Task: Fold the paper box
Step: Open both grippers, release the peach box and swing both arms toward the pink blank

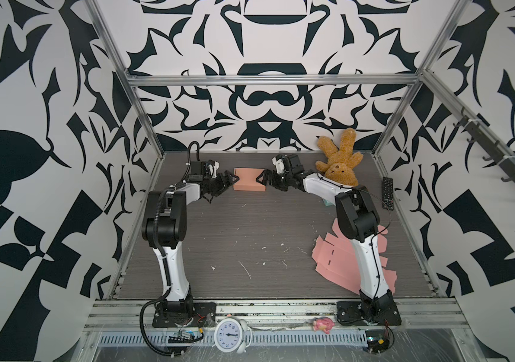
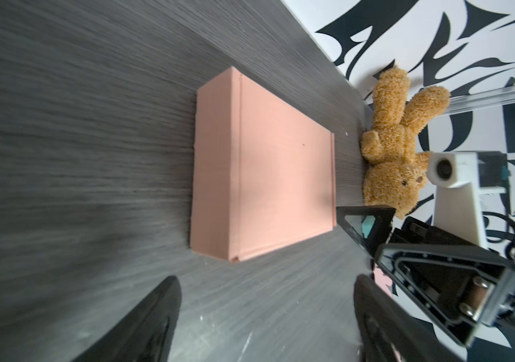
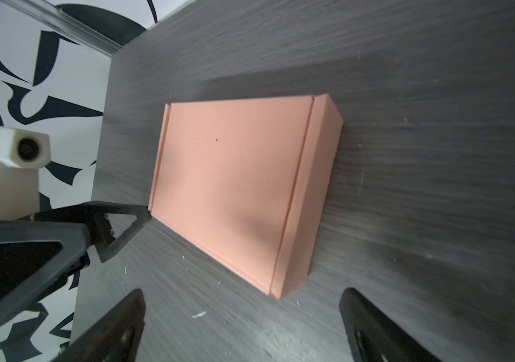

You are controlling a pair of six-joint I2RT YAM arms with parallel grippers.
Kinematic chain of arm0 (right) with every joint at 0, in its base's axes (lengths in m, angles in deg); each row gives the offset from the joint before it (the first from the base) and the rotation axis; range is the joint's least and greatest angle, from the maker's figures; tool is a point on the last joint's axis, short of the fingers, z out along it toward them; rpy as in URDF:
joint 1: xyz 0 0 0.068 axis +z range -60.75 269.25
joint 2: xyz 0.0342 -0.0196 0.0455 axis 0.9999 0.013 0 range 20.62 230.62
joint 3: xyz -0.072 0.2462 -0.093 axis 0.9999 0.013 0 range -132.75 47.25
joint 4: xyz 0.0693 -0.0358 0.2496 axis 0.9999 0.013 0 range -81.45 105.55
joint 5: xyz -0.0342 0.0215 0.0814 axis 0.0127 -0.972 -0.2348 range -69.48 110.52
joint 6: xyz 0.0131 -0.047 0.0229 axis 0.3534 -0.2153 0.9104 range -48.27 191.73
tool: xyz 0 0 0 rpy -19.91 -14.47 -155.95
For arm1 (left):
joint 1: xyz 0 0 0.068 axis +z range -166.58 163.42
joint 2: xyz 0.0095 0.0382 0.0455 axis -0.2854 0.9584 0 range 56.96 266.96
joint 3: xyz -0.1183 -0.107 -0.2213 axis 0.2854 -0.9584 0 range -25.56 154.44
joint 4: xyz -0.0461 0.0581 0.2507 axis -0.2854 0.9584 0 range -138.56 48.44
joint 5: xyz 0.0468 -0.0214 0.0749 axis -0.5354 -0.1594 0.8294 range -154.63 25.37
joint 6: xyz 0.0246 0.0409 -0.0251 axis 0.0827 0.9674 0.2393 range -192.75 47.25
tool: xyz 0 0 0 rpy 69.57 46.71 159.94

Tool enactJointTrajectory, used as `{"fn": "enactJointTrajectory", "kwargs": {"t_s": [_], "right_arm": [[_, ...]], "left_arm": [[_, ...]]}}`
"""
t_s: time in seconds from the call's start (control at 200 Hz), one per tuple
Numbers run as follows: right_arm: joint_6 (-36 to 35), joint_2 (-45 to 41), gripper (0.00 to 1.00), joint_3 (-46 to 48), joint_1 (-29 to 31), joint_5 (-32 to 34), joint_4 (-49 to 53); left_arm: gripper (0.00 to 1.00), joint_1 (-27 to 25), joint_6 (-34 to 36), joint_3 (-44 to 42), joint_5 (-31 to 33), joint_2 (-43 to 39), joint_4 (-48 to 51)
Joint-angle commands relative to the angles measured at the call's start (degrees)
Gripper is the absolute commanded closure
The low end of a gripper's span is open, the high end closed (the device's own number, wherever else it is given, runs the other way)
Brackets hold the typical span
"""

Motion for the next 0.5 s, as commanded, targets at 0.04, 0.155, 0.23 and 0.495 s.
{"fn": "enactJointTrajectory", "kwargs": {"t_s": [0.04,0.155,0.23,0.495], "right_arm": [[-2.5,-9.3,0.01,7.2,0.3,2.0,-2.2],[-4.4,-14.2,0.01,13.5,0.7,2.7,-1.8],[-5.5,-17.1,0.01,17.4,1.1,3.0,-1.5],[-7.3,-26.7,0.01,30.2,2.9,4.6,-2.3]], "left_arm": [[0.12,-0.9,-1.6,-6.5,-2.2,-6.8,-0.6],[0.13,-2.1,-2.6,-11.2,-2.9,-11.1,-0.5],[0.13,-3.4,-2.3,-13.9,-3.1,-14.0,0.0],[0.13,-11.4,-1.3,-20.4,0.1,-23.1,3.5]]}}
